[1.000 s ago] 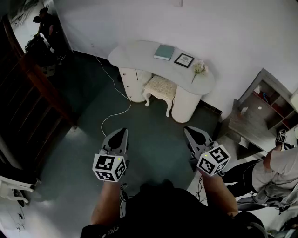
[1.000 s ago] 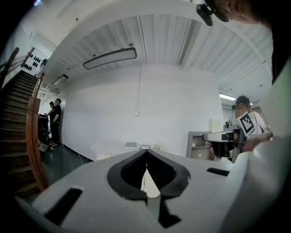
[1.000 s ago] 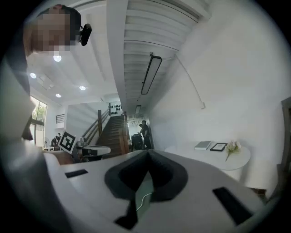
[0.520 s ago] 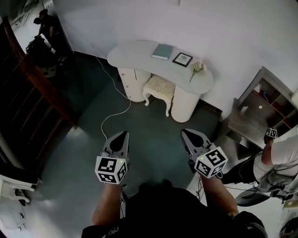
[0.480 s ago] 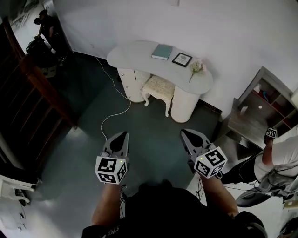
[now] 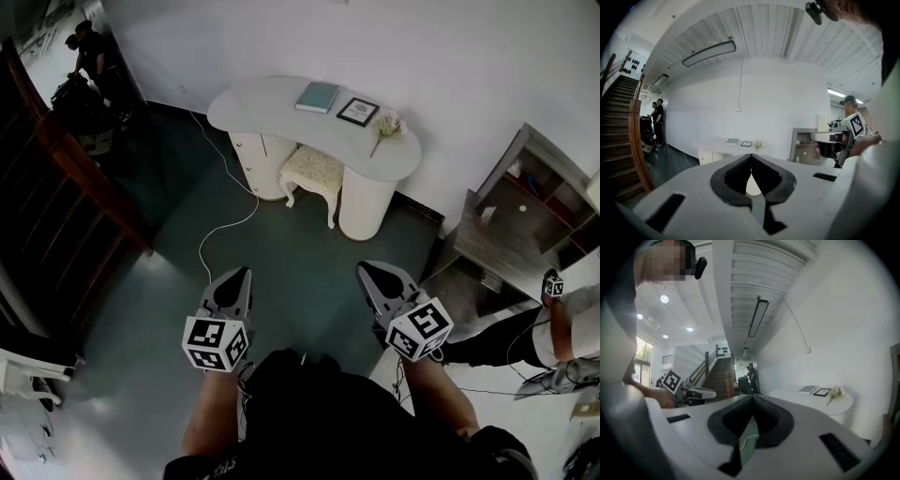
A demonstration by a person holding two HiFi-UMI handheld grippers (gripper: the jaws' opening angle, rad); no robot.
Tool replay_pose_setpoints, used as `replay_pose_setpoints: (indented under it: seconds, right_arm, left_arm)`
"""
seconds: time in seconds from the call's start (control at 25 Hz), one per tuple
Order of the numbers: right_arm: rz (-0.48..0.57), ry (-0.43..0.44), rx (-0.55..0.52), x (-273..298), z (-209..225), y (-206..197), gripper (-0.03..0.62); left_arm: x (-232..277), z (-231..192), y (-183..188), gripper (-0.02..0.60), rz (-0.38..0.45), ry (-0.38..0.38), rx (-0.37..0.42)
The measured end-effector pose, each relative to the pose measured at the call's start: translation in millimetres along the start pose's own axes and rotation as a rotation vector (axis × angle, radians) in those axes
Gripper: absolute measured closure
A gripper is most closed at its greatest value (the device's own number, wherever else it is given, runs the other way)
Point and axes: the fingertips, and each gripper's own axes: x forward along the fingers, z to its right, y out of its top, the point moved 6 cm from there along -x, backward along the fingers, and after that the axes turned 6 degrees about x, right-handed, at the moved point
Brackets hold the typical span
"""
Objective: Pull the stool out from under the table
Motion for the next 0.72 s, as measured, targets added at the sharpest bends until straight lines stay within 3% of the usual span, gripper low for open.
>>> replay_pose_setpoints:
  seconds: [0.36, 0.72]
  right_arm:
    - [-0.042, -0.018, 0.033, 23, 12, -11, 0.589]
    - [-0.084, 0.003, 0.014, 137, 21, -1, 0.589]
  left_arm:
    - [23, -21, -15, 0.572, -0.009, -0.029, -0.047]
    - [64, -117, -9, 0.572, 0.031, -0.021, -0.066]
